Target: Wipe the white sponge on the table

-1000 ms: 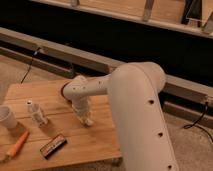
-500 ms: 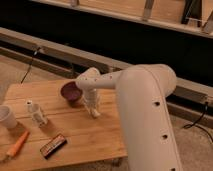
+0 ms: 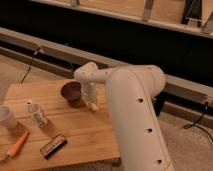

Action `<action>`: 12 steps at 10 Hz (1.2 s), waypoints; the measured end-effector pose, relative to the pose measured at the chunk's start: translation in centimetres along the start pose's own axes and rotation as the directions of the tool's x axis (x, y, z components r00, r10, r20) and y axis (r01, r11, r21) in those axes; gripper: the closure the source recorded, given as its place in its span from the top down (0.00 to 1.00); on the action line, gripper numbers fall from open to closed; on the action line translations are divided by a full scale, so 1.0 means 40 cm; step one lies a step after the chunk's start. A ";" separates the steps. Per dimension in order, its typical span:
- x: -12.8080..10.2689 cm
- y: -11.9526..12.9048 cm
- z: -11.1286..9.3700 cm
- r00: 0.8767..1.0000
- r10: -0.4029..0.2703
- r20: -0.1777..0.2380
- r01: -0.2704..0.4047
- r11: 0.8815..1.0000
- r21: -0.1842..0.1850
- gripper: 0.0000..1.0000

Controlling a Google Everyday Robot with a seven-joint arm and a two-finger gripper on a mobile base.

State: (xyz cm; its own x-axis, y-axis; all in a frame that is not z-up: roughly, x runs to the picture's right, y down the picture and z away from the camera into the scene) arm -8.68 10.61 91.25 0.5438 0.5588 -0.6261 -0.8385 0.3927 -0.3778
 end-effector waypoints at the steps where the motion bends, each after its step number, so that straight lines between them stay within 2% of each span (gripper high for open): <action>1: -0.017 -0.001 0.006 1.000 -0.002 -0.011 0.002 1.000 0.004 0.00; 3: -0.055 0.009 0.013 0.999 -0.019 -0.031 0.019 1.000 0.015 0.00; 6: -0.126 0.057 0.022 0.995 -0.069 -0.068 0.072 0.997 0.038 0.00; 8: -0.162 0.095 0.013 0.993 -0.109 -0.052 0.111 0.993 0.044 0.00; 9: -0.187 0.154 -0.005 0.984 -0.173 -0.046 0.175 0.983 0.060 0.00; 12: -0.206 0.265 -0.017 0.953 -0.297 -0.060 0.302 0.949 0.095 0.00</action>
State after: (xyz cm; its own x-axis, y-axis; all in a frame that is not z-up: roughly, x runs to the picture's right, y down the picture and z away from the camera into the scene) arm -22.09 9.68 91.95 0.7653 0.3720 -0.5252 -0.6280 0.6104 -0.4827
